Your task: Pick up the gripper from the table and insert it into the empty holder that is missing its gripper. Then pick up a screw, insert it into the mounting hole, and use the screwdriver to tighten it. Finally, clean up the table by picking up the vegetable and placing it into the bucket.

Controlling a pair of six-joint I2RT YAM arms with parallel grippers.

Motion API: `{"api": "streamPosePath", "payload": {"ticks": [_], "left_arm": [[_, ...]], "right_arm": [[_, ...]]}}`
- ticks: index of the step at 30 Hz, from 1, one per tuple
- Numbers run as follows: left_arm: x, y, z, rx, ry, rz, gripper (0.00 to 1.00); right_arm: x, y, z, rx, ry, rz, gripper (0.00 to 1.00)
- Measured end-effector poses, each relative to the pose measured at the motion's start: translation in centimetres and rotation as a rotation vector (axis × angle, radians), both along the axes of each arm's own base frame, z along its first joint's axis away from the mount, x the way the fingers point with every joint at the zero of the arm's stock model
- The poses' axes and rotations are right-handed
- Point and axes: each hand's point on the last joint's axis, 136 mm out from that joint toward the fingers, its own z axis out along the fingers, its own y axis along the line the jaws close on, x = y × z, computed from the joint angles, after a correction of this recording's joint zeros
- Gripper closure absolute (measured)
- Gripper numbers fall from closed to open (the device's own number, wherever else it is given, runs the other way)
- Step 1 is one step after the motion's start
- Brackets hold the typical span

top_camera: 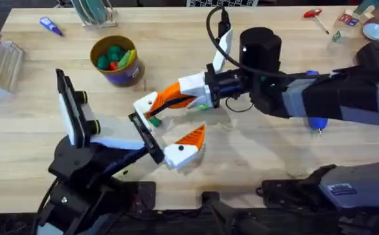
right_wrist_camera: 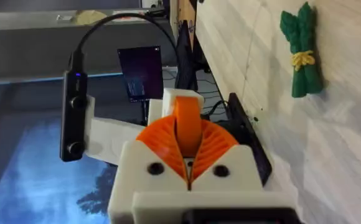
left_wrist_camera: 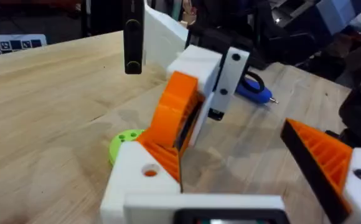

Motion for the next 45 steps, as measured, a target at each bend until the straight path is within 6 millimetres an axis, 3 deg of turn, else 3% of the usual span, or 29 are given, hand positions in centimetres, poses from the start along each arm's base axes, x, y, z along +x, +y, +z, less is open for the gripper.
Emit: {"api": "streamPosePath", "payload": {"ticks": [4, 7, 18, 27, 32, 35, 45], "left_arm": [[0.0, 0.0, 0.0, 0.0, 0.0, 0.001, 0.014], [-0.2, -0.2, 0.0, 0.0, -0.004, -0.016, 0.014], [-0.9, -0.6, 0.1, 0.004, -0.016, -0.062, 0.015], [-1.9, -1.1, 0.1, 0.002, -0.014, -0.119, 0.015], [-2.0, -1.2, 0.1, 0.001, -0.014, -0.129, 0.014], [-2.0, -1.2, 0.1, 0.001, -0.014, -0.13, 0.014], [-2.1, -1.2, 0.1, 0.001, -0.014, -0.133, 0.015]], "right_arm": [[0.0, 0.0, 0.0, 0.001, -0.006, 0.001, 0.955], [0.0, 0.2, 0.0, 0.005, -0.032, 0.002, 0.757], [-0.3, 0.8, 0.1, 0.034, -0.113, 0.031, 0.391], [-1.4, 1.2, 0.3, 0.05, -0.129, 0.08, 0.266], [-1.1, 1.0, 0.4, 0.054, -0.155, 0.075, 0.082], [0.4, 0.0, 0.4, 0.056, -0.188, 0.038, 0.073], [8.8, -6.4, 0.7, -0.022, -0.301, -0.176, 0.073]]}}
